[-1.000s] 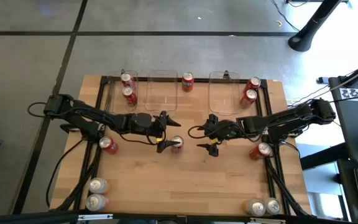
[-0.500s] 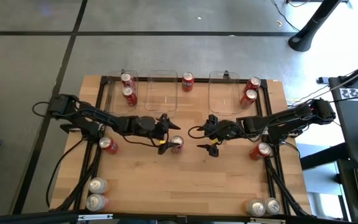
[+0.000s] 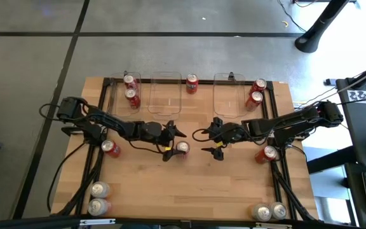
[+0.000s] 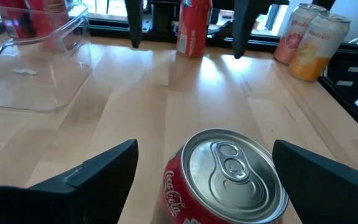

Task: Sort soda cans
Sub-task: Put the red soda can into the left transparent bin

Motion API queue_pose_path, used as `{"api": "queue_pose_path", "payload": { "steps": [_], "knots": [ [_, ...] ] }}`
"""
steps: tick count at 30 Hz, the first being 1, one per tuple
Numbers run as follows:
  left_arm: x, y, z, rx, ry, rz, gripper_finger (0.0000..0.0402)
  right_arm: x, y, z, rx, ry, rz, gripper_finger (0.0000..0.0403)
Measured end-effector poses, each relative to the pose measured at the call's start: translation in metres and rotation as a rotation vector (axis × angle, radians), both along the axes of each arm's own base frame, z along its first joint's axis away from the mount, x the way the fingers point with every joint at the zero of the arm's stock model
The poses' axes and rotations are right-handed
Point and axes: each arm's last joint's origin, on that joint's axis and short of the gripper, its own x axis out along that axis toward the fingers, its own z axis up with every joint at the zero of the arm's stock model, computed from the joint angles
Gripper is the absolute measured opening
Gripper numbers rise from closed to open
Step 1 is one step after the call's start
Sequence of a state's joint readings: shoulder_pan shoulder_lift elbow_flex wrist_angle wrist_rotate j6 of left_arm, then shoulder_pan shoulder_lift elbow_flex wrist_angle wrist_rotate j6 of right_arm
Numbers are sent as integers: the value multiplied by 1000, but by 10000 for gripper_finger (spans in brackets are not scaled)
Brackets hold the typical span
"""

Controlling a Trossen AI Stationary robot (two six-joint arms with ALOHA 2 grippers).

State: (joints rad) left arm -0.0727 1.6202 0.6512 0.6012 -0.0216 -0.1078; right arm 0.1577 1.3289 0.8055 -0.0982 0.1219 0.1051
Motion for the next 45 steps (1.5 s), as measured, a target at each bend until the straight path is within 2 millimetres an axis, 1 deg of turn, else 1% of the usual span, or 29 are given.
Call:
{"api": "queue_pose_path", "payload": {
  "steps": [9, 13, 16, 20, 24, 28, 35, 37, 41, 45],
  "knots": [
    [-1, 9, 4, 9, -21, 27, 359, 0, 0, 0, -1, 1, 1, 360],
    [-4, 8, 13, 13, -45, 24, 359, 0, 0, 0, -3, 1, 2, 360],
    [-5, 5, 18, 1, -69, -12, 359, 0, 0, -1, -4, 3, 2, 360],
    [-4, 3, 12, -8, -40, -34, 359, 0, 0, -1, -4, 3, 2, 360],
    [-1, 3, 1, -6, -6, -29, 359, 0, 0, 0, -4, 1, 2, 360],
    [1, 6, -7, 20, 16, 9, 359, 0, 0, 0, -4, 1, 3, 360],
    [2, 9, -12, 36, 29, 29, 358, 0, 0, 0, -5, 0, 2, 360],
    [2, 8, -11, 38, 27, 28, 348, 0, 0, 0, -5, 0, 2, 360],
    [3, 10, -11, 43, 23, 31, 297, 0, 0, 0, -7, 0, 4, 360],
    [2, 11, -10, 47, 23, 33, 294, 0, 0, 0, -7, 0, 4, 360]
  ]
}}
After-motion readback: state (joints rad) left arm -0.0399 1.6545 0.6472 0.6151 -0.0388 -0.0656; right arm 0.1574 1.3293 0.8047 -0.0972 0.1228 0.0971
